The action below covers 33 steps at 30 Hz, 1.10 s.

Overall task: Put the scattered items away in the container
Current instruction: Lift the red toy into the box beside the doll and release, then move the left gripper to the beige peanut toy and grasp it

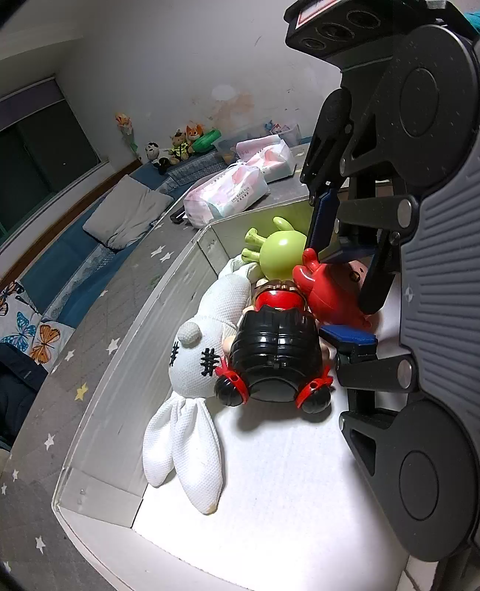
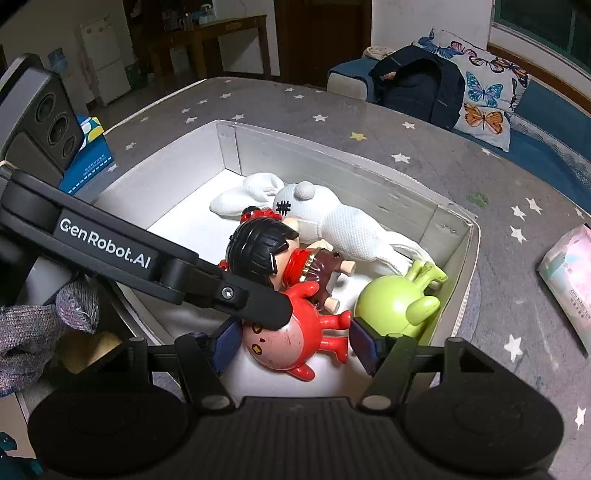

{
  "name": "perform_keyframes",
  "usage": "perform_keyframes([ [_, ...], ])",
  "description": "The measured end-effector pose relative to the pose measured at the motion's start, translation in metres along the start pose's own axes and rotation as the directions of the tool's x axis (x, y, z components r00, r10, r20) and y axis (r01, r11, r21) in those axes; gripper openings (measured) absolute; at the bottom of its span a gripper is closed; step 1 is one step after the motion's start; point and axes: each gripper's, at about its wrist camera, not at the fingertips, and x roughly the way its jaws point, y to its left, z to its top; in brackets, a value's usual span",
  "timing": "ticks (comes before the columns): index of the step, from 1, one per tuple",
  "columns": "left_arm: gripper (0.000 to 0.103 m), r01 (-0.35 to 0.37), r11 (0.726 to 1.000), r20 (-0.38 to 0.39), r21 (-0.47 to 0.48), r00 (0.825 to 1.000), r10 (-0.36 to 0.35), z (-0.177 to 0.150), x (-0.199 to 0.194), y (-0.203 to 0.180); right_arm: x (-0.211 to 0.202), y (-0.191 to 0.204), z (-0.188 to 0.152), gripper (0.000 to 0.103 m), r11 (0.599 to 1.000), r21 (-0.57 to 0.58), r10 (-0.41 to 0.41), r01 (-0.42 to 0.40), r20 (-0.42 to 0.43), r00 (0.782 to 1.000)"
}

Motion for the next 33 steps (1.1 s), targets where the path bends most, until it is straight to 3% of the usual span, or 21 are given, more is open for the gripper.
perform_keyframes([
  [21,0.039,0.001,1.0,0.077,0.016,0.997,-0.002,-0.007,-0.028,-0.005,-0.017,0.004,-0.01,0.067,0.999,0.03,-0.035,0.033,0.077,0.996],
  [33,0.039,0.007,0.999,0.176,0.044,0.984,-0.014,-0.039,-0.086,-0.008,-0.063,0.031,-0.028,0.068,0.999,0.018,-0.05,0.047,0.236,0.971],
])
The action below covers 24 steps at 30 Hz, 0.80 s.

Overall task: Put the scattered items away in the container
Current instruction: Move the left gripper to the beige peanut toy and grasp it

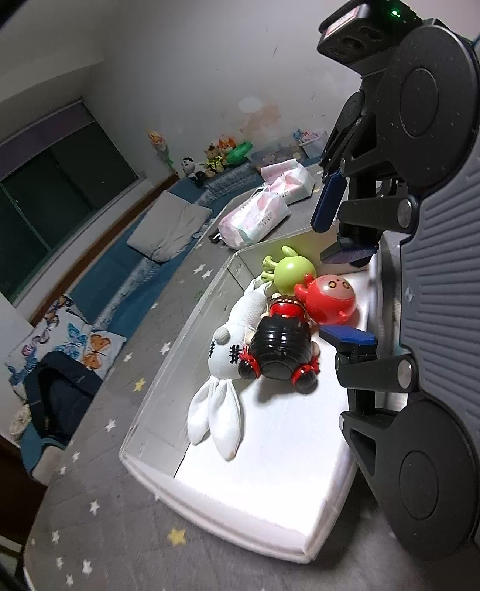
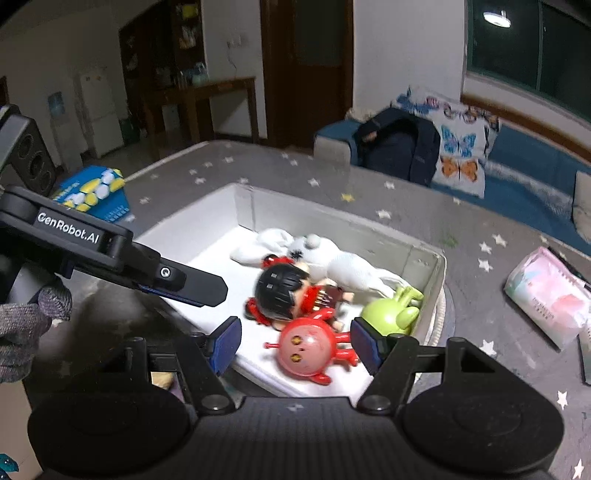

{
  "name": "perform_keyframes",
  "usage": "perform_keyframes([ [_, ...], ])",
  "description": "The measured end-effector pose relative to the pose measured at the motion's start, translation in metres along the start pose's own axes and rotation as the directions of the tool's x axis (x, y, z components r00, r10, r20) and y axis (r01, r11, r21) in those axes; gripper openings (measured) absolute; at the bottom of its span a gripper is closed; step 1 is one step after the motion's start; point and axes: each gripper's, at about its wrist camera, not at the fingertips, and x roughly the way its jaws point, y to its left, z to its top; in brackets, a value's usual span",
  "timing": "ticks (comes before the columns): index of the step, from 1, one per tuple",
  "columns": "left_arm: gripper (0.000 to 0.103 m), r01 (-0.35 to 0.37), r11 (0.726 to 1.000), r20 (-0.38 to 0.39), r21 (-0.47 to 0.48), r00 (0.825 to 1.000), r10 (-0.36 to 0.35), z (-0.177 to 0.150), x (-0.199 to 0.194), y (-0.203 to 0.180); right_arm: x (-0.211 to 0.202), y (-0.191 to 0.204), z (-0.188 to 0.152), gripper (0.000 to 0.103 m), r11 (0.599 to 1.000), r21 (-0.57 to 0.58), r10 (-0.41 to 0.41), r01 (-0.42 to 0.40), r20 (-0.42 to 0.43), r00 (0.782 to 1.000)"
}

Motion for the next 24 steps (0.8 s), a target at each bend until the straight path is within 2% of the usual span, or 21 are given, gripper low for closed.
perform_keyframes([
  [3,0.039,-0.012,1.0,0.026,0.018,1.0,0.011,-0.009,-0.017,0.0,-0.011,0.015,-0.007,0.075,1.0,-0.027,0.0,0.001,0.038,0.999],
  [10,0.039,-0.054,0.998,0.049,0.019,0.997,0.053,-0.032,-0.044,0.015,-0.02,0.052,-0.027,0.078,0.997,-0.067,0.053,-0.049,0.072,0.996],
  [17,0.039,-0.079,0.997,0.048,-0.019,0.996,0.08,-0.049,-0.055,0.039,0.002,0.082,-0.05,0.082,0.992,-0.033,0.124,-0.123,0.037,0.992],
  [24,0.039,-0.075,0.997,0.026,-0.033,0.997,0.076,-0.06,-0.056,0.052,0.025,0.097,-0.058,0.082,0.988,-0.003,0.152,-0.152,0.0,0.988],
])
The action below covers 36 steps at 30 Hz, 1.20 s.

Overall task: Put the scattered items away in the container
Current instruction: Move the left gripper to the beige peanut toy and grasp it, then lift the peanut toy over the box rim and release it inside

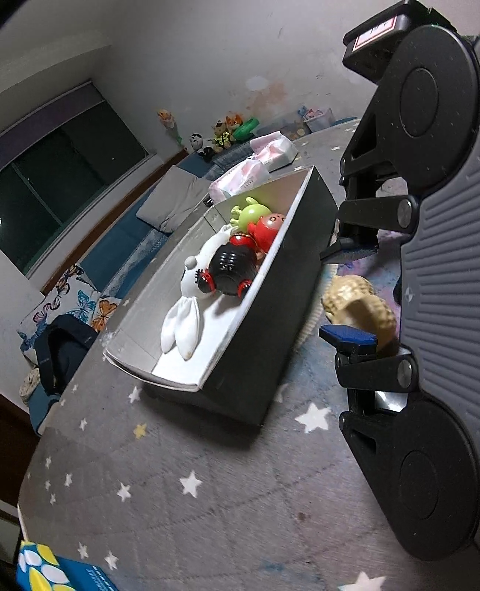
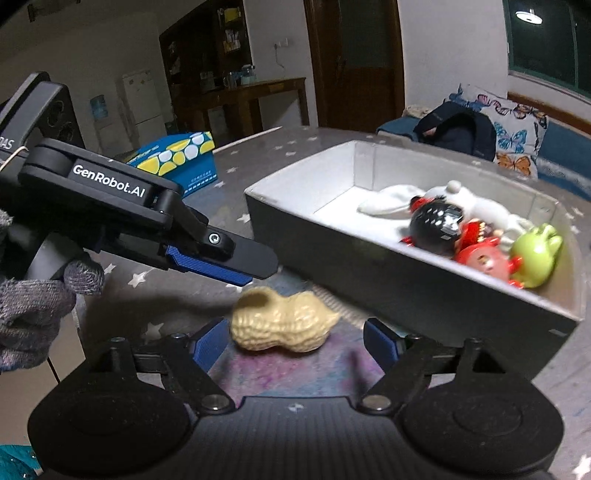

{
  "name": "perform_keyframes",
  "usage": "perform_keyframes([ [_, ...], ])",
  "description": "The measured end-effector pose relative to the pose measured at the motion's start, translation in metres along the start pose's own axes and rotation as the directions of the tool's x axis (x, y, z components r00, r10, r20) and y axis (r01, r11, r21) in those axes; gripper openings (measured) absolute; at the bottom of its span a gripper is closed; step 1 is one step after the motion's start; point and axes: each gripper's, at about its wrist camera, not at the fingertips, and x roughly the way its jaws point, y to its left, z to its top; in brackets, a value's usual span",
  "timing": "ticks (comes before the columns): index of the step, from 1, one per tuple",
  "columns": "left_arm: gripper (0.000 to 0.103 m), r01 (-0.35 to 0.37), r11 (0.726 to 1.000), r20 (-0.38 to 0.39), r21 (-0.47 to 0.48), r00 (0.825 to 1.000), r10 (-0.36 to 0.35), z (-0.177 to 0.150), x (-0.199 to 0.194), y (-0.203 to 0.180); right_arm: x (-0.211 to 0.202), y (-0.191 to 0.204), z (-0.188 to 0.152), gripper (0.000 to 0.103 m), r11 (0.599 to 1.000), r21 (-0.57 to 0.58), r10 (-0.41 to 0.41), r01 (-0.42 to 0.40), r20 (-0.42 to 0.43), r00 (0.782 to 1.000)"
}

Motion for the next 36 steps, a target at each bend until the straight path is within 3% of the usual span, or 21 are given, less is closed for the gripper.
perform_keyframes([
  [10,0.039,-0.014,1.0,-0.014,-0.001,1.0,0.014,-0.005,0.004,0.01,0.021,0.006,-0.003,0.082,1.0,0.015,-0.008,0.009,-0.024,1.0],
  [23,0.039,-0.027,1.0,-0.028,-0.008,0.999,0.027,-0.01,0.008,0.014,0.022,0.011,-0.004,0.07,1.0,-0.009,-0.03,0.03,-0.007,1.0],
  [36,0.04,-0.04,0.999,-0.037,0.009,0.998,0.041,-0.005,0.012,0.01,0.027,0.004,-0.003,0.071,0.999,0.023,-0.031,0.031,0.003,1.0],
])
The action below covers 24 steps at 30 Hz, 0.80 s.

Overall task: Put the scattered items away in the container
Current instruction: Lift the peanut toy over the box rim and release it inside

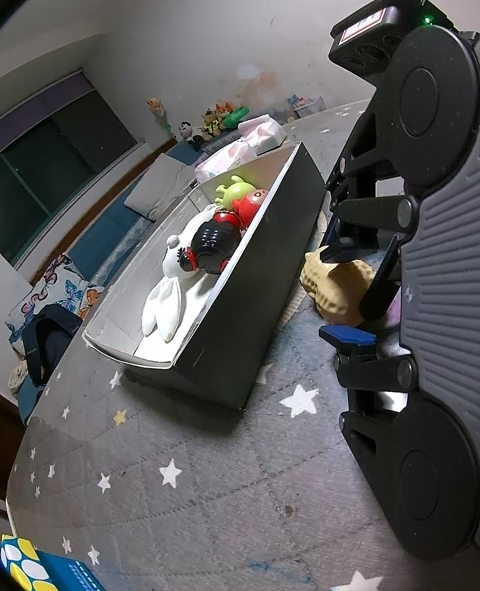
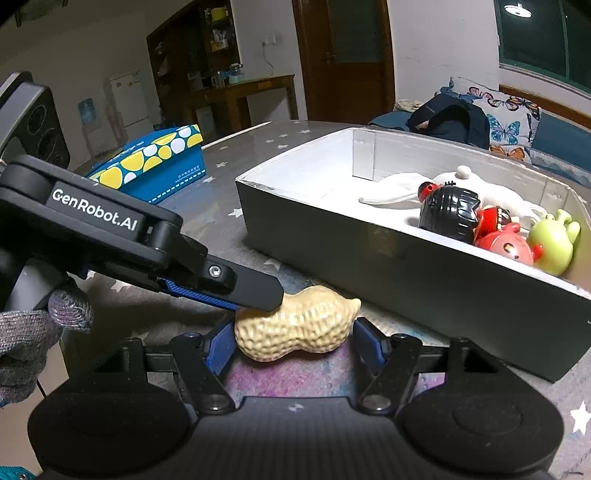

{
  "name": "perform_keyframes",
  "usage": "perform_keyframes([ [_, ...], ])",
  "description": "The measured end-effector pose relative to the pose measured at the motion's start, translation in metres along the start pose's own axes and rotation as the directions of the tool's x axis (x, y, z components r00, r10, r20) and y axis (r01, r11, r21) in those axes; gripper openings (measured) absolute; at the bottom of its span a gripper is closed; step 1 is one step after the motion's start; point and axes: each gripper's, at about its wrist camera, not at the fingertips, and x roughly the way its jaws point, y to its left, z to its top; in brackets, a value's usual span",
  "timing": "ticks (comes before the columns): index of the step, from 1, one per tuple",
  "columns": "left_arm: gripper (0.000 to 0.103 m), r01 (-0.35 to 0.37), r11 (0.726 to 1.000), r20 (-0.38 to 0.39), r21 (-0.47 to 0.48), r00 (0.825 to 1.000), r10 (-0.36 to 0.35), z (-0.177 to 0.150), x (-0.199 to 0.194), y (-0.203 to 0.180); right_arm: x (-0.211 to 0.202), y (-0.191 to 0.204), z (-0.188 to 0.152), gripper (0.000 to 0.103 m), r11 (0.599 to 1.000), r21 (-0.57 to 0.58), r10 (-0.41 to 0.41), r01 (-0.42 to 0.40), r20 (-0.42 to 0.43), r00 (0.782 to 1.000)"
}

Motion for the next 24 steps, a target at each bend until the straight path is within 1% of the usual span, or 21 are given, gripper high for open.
perform_keyframes([
  [6,0.039,0.007,1.0,-0.005,-0.001,1.0,-0.007,0.0,0.0,0.001,0.0,0.002,-0.002,0.068,1.0,-0.004,-0.006,0.006,0.004,1.0],
  [12,0.039,0.017,1.0,0.001,0.009,1.0,-0.017,-0.003,-0.008,-0.006,-0.01,0.006,-0.001,0.068,0.999,-0.034,-0.011,0.012,0.015,1.0],
  [18,0.039,0.04,0.998,0.047,0.055,0.998,-0.043,0.003,-0.025,-0.028,-0.033,0.009,0.011,0.068,0.996,-0.081,-0.032,0.037,0.069,0.997],
  [24,0.039,0.059,0.994,0.108,0.088,0.992,-0.069,0.024,-0.03,-0.049,-0.044,-0.002,0.037,0.068,0.991,-0.116,-0.049,0.063,0.123,0.991],
])
